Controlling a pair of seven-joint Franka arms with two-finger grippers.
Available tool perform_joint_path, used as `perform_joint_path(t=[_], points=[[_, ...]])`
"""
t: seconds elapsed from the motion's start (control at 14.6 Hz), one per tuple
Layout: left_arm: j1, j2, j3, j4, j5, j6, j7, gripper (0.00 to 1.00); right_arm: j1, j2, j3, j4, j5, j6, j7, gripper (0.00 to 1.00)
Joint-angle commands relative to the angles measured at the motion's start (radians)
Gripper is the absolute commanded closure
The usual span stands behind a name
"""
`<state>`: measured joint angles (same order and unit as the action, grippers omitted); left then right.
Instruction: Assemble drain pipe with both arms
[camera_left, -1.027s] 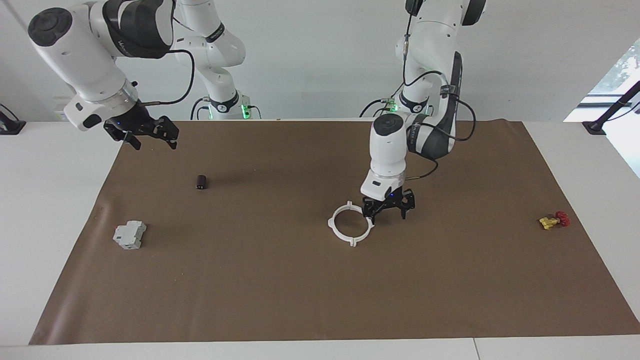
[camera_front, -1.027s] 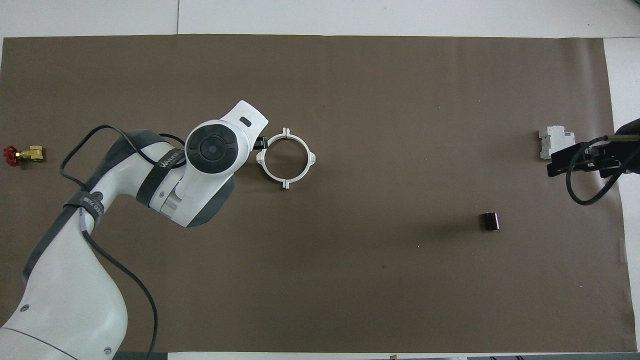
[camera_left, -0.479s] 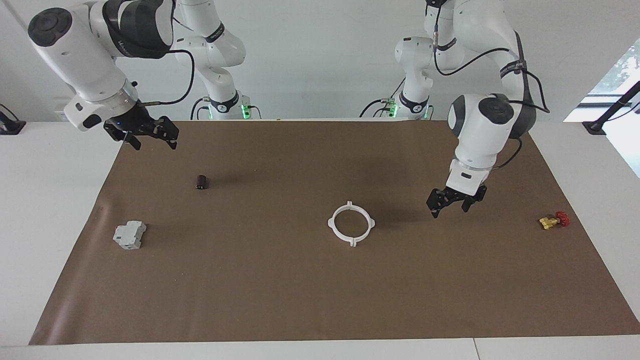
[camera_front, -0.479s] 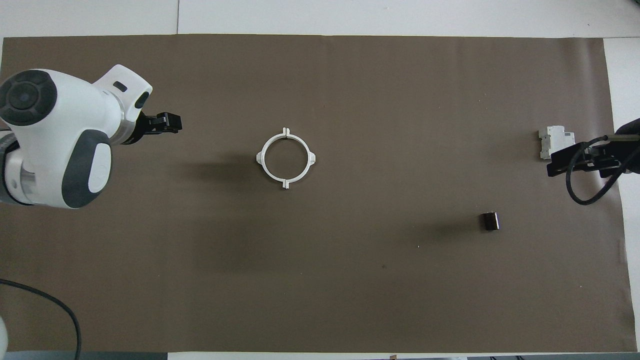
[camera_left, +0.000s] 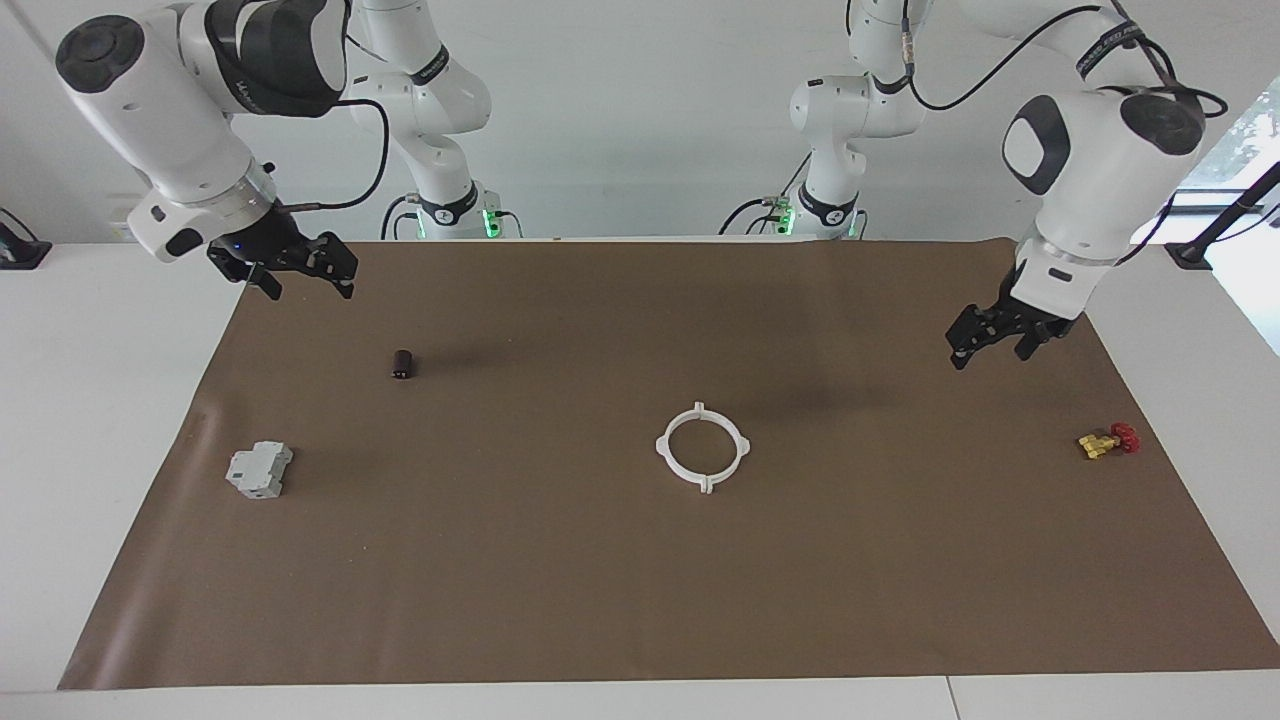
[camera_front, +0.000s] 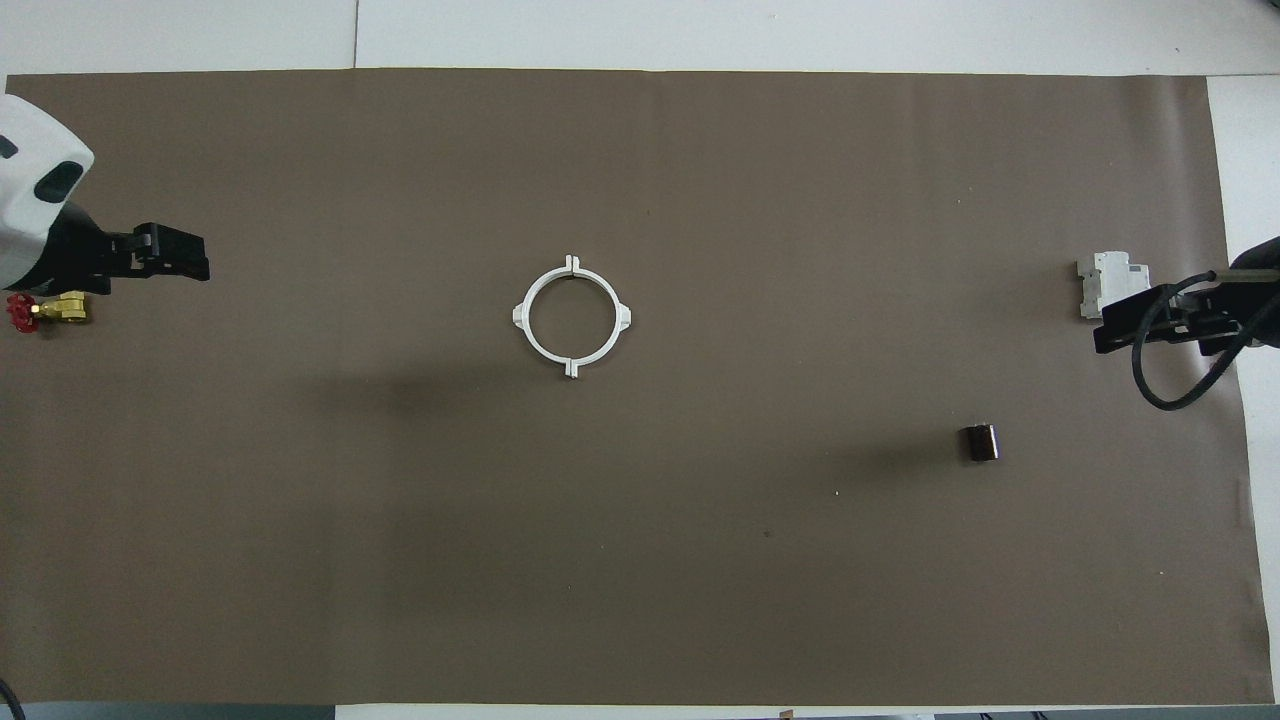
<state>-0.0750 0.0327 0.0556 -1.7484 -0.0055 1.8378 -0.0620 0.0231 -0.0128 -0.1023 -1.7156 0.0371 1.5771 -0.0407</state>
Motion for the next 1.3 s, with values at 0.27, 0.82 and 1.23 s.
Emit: perform_joint_path(t=[0.27, 0.82, 1.23], points=[[0.067, -0.053, 0.003, 0.119, -0.017, -0.221, 0.099, 0.0, -0.009, -0.019, 0.009, -0.007, 0.003, 0.014, -0.021, 0.0], [0.07, -0.082, -0.002, 0.095, -0.013, -0.224, 0.087, 0.0, 0.0, -0.027, 0.012, 0.045, 0.006, -0.019, -0.027, 0.0], [0.069, -0.097, -0.005, 0.066, 0.025, -0.223, 0.065, 0.0, -0.002, -0.029, 0.013, 0.039, 0.009, -0.012, -0.021, 0.0]])
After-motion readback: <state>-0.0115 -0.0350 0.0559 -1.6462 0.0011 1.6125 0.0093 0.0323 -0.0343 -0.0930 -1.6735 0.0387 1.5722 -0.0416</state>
